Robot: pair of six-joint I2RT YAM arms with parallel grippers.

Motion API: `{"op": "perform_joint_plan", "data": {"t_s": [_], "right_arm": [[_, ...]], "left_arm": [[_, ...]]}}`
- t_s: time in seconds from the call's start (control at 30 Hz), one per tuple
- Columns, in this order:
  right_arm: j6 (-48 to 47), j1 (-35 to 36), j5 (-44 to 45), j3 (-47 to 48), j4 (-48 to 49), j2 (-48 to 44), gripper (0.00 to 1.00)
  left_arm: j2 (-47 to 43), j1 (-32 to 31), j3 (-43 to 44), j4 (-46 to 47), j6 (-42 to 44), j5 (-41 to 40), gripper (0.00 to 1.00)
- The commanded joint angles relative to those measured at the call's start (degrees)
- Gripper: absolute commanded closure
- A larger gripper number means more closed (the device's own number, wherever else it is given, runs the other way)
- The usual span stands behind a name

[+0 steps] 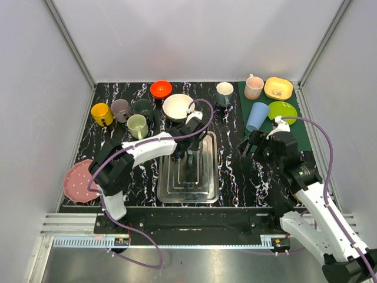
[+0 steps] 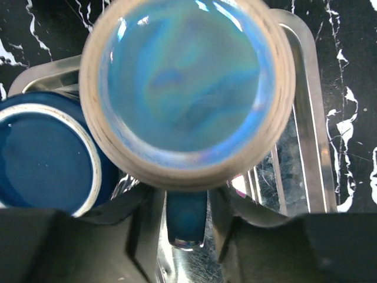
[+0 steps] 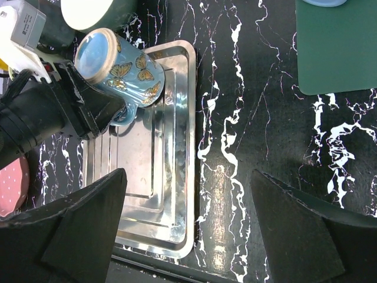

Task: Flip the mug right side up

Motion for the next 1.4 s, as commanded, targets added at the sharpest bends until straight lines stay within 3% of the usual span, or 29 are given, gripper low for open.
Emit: {"op": "perform_joint_plan", "data": {"t_s": [0.0,0.03,0.3,0.5,0.57,0.8,0.9,1.07,1.23,1.37], "right_arm": [[0.2,0.2,-0.1,0.0,2.2,0.2,0.09],[0.2,0.2,0.0,0.0,2.2,0.5,0.09],[0.4,0.2,3.4,1.8,3.8,4.4,0.1],[-3.8,0.1,13.0,11.3,11.3,23.8,0.1],[-6.3,0.1,16.0,17.7,14.8,33.3,0.09],[-14.2,-1.1,15.8,44.1,13.0,64.1,0.08],[-17.2,-1.6,15.9,52.5,11.1,72.1,0.08],[-19.5,-3.2,16.6,63.6,6.7,80.6,0.1],[-21.8,-3.9,17.1,68.6,6.1,86.2,0.13],[-22.8,-4.2,16.1,71.1,6.6,88.1,0.23]], "left_arm": [[-1.2,0.8,1.5,4.7,-0.5,-2.7,0.49],[-2.3,0.8,0.6,4.9,-0.6,-2.7,0.4],[-11.3,-1.0,-0.3,5.0,0.8,-1.5,0.16],[-24.1,-5.8,-1.0,5.3,1.6,0.9,0.1],[-29.1,-6.6,-2.4,5.4,0.3,0.9,0.01],[-48.0,-6.6,-15.8,7.1,-4.6,-4.8,0.01],[-54.7,-6.4,-20.6,9.6,-1.5,-2.7,0.01],[-58.4,-6.2,-22.2,5.9,-0.3,-5.5,0.01],[-57.9,-6.1,-23.4,4.6,-0.2,-6.4,0.01],[-57.1,-6.0,-23.4,4.5,-0.3,-6.3,0.01]]}}
